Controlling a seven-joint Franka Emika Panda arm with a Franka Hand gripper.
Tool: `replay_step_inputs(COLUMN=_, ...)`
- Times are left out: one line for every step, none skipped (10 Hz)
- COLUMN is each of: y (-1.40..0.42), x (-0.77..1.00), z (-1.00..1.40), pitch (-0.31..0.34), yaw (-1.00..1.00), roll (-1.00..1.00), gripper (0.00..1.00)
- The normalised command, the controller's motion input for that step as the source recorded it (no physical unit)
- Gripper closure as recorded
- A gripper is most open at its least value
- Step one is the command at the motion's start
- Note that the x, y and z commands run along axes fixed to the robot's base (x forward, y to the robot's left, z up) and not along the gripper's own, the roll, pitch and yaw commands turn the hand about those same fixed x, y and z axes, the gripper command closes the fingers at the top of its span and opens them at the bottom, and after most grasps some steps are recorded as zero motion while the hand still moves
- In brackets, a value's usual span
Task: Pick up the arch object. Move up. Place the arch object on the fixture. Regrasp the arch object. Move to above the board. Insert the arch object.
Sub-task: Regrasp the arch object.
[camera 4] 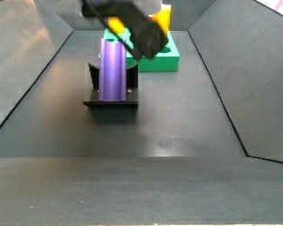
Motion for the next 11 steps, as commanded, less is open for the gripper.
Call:
replay_step_inputs(y=0.01, x=-0.03, z=0.34, pitch=0.019, yaw=-0.01, roll=0.02, gripper=0.0)
replay_step_inputs(y=-0.71, x=0.13, z=0.85, pitch=0.043, yaw=0.04, roll=1.0, gripper=0.0)
replay_step_inputs(y=-0.66, x=0.12, z=0.69, pitch=0.043, yaw=0.04, roll=1.0, gripper=0.0)
replay_step_inputs(y=-0.57, x=0.08, z=0.58, pitch=0.041, yaw=0.04, roll=1.0, gripper=0.0)
replay_step_inputs(y=-0.31, x=0.02, z=0.31, pitch=0.037, yaw=0.04, roll=1.0, gripper=0.0)
replay_step_inputs(y=-0.14, x=0.0, z=0.12, pitch=0.034, yaw=0.04, roll=1.0, gripper=0.0)
replay_step_inputs(y=-0.05, x=0.0, z=0.02, pitch=0.035, yaw=0.04, roll=1.0, gripper=0.0)
replay_step_inputs(y=-0.03, x=0.0, z=0.02, pitch=0.036, yaw=0.04, roll=1.0, gripper=0.0)
replay_step_inputs(y=-0.04, x=-0.01, z=0.02, pitch=0.034, yaw=0.04, roll=1.0, gripper=0.0)
replay_step_inputs(y=-0.03, x=-0.01, z=0.02, pitch=0.032, yaw=0.04, roll=1.0, gripper=0.0)
replay_step_inputs(y=-0.02, x=-0.01, z=0.01, pitch=0.028, yaw=0.04, roll=1.0, gripper=0.0)
